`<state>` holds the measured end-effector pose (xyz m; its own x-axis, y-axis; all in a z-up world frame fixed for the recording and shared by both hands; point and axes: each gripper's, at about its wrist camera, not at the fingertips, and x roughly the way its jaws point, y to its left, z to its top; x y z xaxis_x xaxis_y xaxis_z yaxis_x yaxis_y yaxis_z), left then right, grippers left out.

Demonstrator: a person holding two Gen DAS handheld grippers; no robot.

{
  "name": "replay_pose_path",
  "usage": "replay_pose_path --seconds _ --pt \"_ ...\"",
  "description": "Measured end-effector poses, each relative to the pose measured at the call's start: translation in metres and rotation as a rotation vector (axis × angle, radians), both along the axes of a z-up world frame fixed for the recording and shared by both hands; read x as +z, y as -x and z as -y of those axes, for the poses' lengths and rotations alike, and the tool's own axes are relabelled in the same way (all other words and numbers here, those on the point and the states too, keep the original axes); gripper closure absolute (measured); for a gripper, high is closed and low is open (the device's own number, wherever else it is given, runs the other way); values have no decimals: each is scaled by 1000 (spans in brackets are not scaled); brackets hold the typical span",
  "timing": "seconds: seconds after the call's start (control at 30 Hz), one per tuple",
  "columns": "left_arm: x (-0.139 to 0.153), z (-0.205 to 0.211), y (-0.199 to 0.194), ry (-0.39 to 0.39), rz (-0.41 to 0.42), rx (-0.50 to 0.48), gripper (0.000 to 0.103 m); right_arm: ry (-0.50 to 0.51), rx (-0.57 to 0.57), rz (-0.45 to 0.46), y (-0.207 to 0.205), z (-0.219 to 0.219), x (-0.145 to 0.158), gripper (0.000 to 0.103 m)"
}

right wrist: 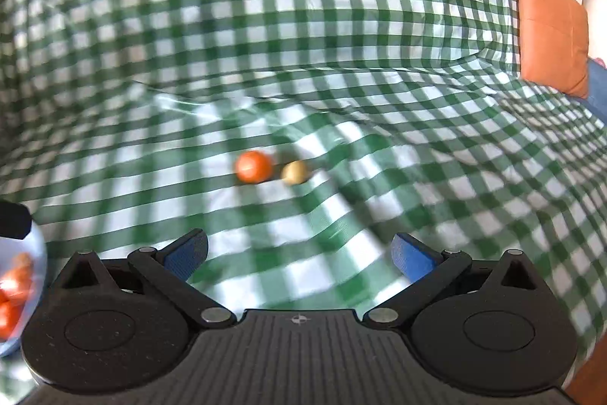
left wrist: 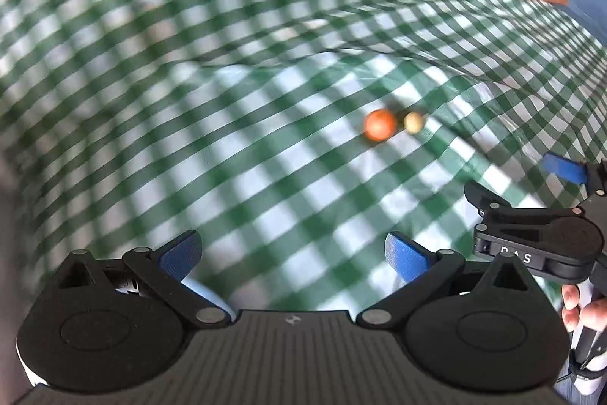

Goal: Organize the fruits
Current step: 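Grasp the last tangerine with the left tool while the right tool grasps the yellow fruit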

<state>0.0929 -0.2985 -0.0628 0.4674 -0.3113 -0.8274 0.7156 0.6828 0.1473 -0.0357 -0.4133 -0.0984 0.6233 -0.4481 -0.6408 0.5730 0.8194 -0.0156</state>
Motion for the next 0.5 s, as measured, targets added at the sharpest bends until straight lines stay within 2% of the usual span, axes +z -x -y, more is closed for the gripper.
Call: replay_pose_path --seconds 0.1,0.2,0.3,0.5 --pt "-27 44 -26 0 -31 -39 0 26 -28 16 -17 29 -12 1" --pt "-55 82 -55 -17 -72 -70 0 68 4 30 -34 48 -25 2" --pt "-74 108 -77 -17 -103 -107 0 130 33 0 -50 64 -41 2" --pt "-93 141 -105 47 -200 -139 0 48 95 48 -57 86 -65 5"
